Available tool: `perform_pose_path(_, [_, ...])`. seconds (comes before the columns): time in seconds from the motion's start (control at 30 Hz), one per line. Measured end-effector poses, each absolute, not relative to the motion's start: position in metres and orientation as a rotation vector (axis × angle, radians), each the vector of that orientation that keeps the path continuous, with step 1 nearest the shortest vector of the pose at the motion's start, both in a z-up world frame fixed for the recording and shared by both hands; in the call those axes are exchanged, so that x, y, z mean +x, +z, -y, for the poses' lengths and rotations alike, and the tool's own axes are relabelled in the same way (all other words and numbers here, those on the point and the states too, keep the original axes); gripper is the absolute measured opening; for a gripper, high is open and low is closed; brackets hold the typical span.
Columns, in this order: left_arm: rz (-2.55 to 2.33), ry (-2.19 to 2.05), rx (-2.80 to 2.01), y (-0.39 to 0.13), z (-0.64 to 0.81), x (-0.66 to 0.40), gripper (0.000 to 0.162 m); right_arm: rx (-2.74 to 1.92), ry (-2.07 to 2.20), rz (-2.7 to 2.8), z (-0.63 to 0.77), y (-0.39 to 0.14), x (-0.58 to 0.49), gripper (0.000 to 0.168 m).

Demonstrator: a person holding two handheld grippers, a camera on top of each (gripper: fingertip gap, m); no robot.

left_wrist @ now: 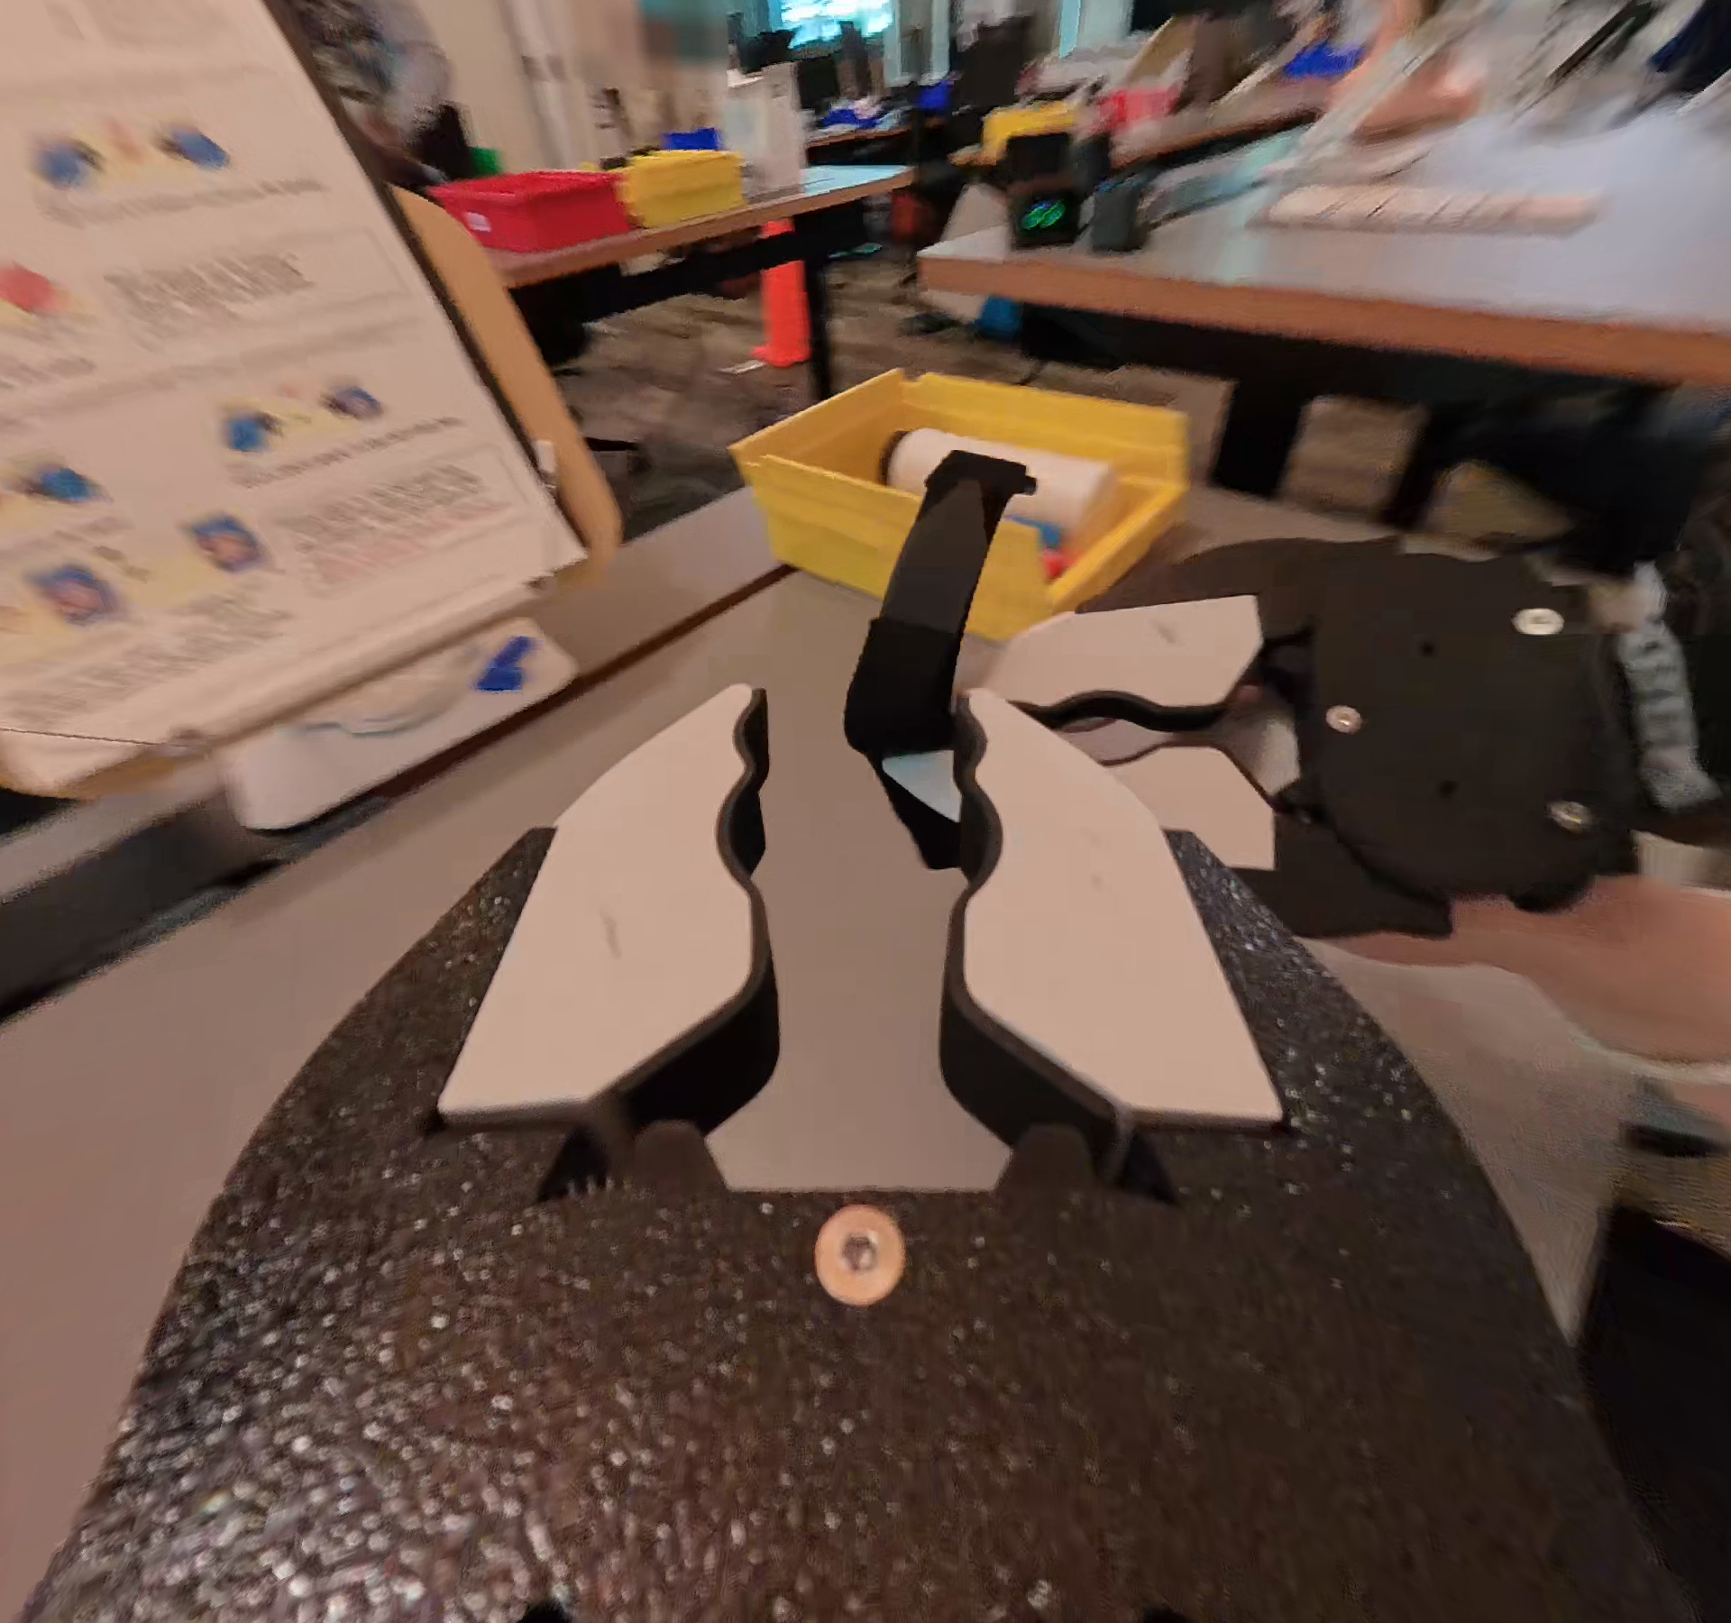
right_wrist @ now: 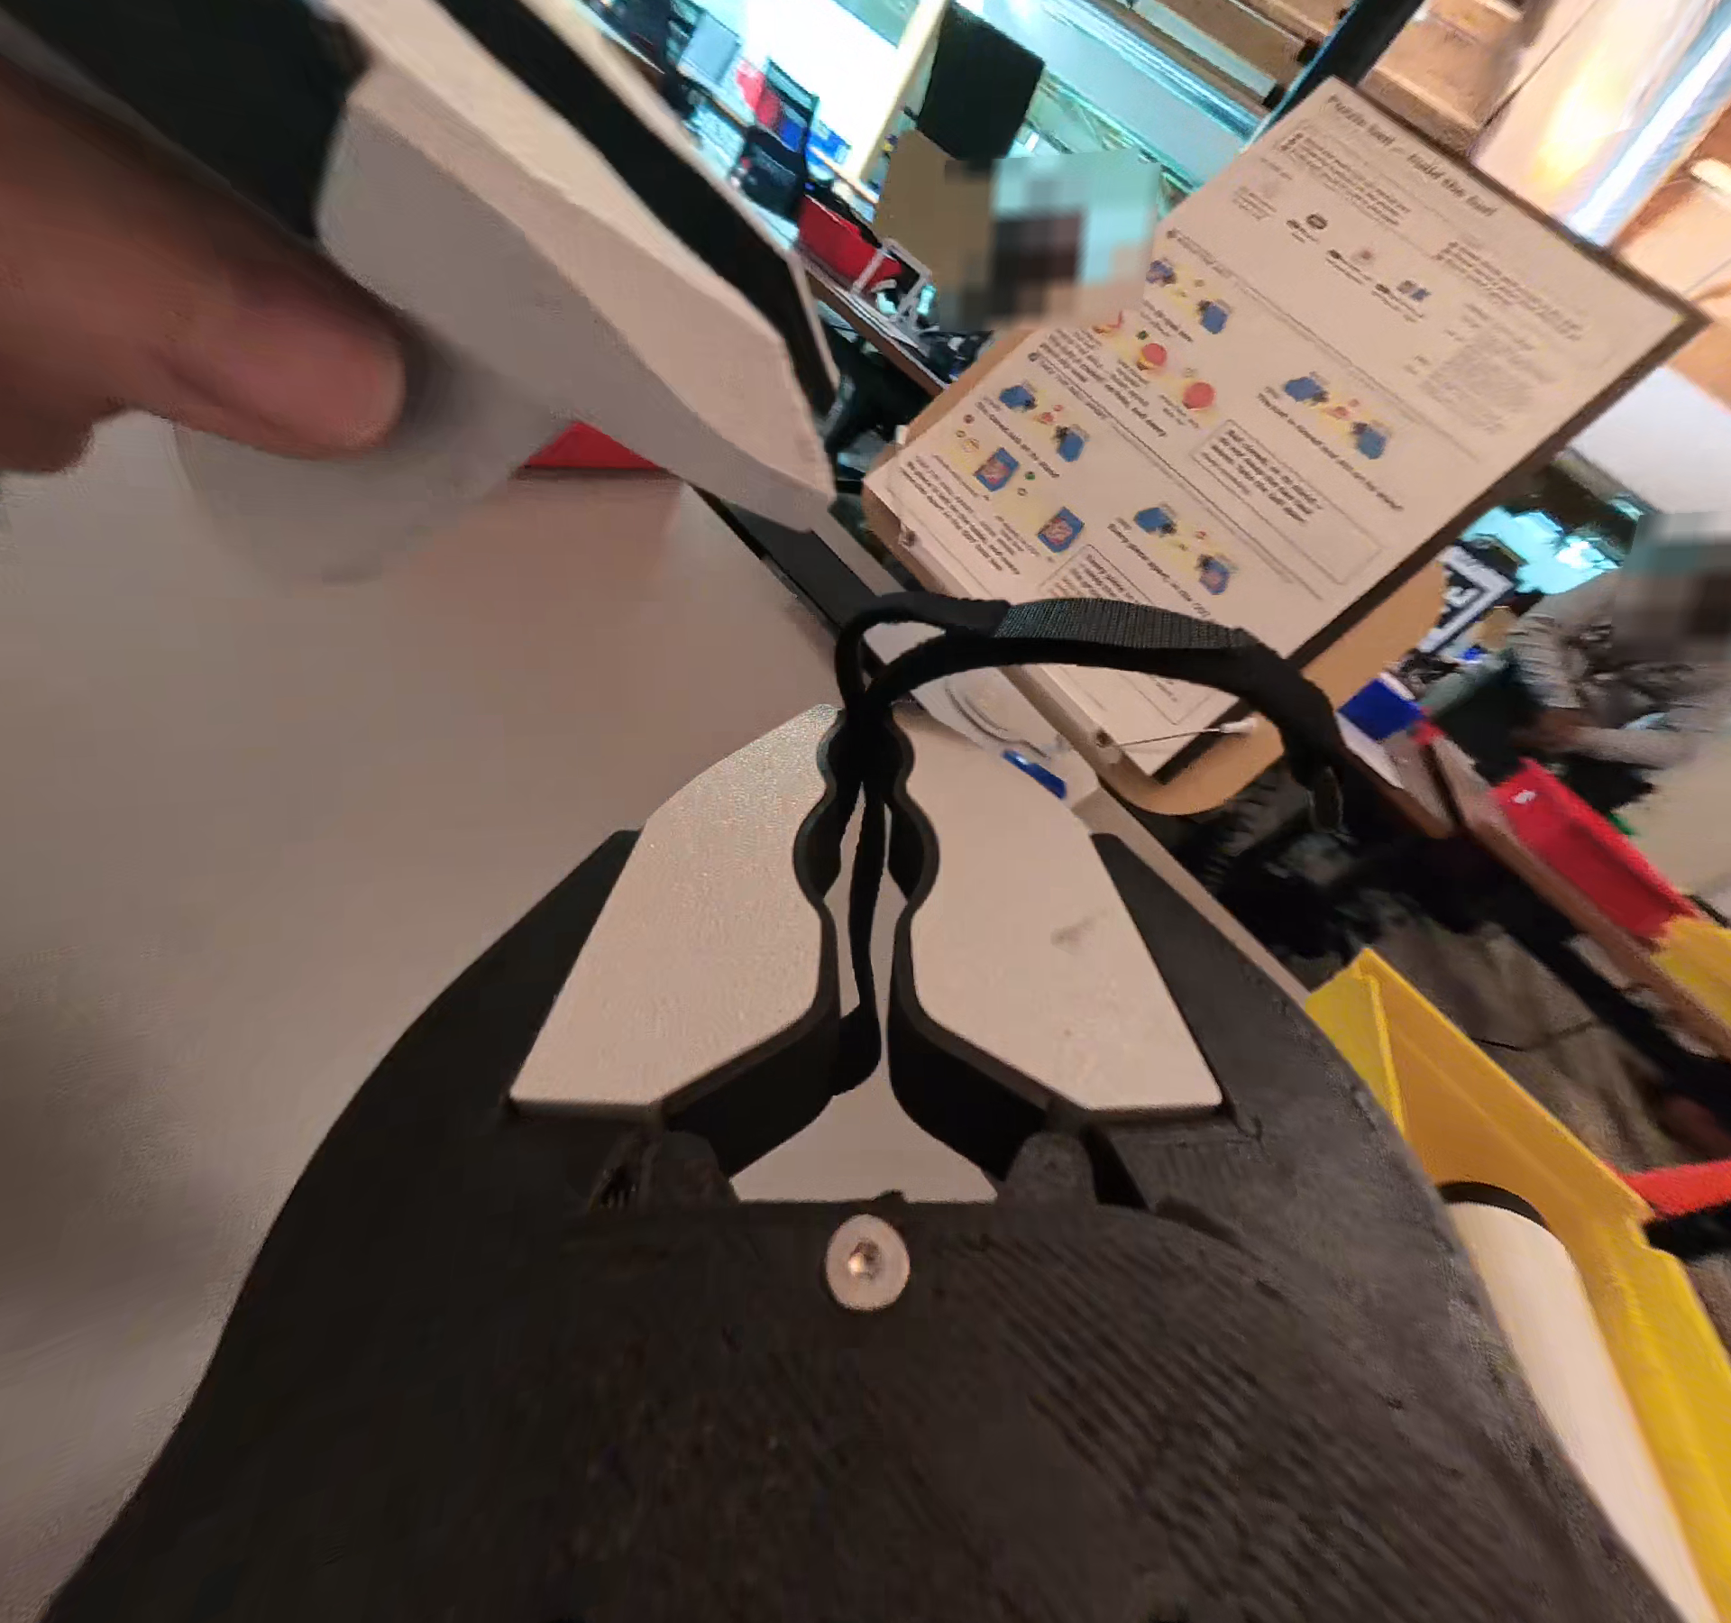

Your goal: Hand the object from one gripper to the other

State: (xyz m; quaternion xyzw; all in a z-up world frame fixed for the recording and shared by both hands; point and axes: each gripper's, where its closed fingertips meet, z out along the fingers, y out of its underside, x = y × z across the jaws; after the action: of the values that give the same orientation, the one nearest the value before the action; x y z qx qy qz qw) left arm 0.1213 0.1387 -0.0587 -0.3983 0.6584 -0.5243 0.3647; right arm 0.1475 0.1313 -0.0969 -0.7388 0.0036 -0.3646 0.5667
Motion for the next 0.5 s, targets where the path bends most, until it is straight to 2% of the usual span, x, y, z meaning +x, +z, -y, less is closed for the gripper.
perform_pose_path(0.13, [-1.778,-1.073,-0.969,-0.066,-0.122,0.13,0.038,-1.751,-1.009,0.019,-0.132,-0.099,0.149,0.005])
perform_pose_path(0.37, [-1.832,-0.963,-1.035,-0.075,-0.12,0.155,0.037,-1.777,-1.092,0.045,-0.131,-0.105,0.153,0.004])
perform_pose_path(0.5, [-1.868,-0.997,-1.068,-0.083,-0.118,0.16,0.023,-1.802,-1.131,0.063,-0.131,-0.108,0.154,0.005])
